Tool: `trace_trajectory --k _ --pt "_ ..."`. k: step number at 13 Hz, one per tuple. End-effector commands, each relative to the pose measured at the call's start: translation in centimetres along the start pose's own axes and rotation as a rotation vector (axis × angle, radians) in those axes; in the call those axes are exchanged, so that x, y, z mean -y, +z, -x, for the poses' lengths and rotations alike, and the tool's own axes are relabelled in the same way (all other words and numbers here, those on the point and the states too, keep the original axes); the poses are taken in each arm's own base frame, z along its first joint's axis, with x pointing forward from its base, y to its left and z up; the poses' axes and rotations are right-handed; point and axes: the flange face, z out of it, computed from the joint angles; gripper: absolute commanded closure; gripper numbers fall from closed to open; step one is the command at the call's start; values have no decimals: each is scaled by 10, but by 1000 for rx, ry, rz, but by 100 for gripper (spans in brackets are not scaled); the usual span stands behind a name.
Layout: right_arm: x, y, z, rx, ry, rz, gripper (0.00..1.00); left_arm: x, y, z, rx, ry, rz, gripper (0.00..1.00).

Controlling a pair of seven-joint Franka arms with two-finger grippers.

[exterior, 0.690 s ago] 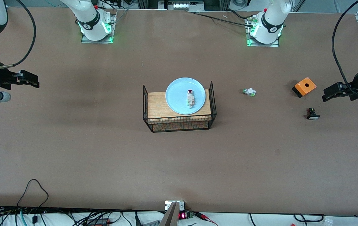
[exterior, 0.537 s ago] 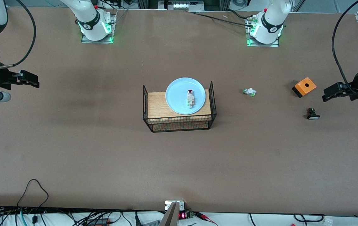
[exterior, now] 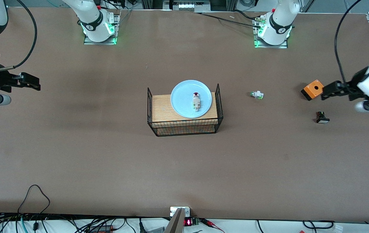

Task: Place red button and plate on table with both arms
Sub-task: 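Move the left gripper toward the red button on the blue plate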

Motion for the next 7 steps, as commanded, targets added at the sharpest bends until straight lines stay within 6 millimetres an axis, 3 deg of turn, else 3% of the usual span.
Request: trace_trajectory --k 1,3,5,7 --pt "-2 -6 0 -3 -1 0 0 -83 17 8 59 155 14 0" --pt "-3 -5 -1 0 -1 -1 0 -135 54 4 131 254 29 0" --pt "-3 -5 -1 0 0 -1 0 -168 77 5 177 325 37 0" --pt "-6 -5 -1 0 9 -3 0 -194 107 -8 209 377 47 0"
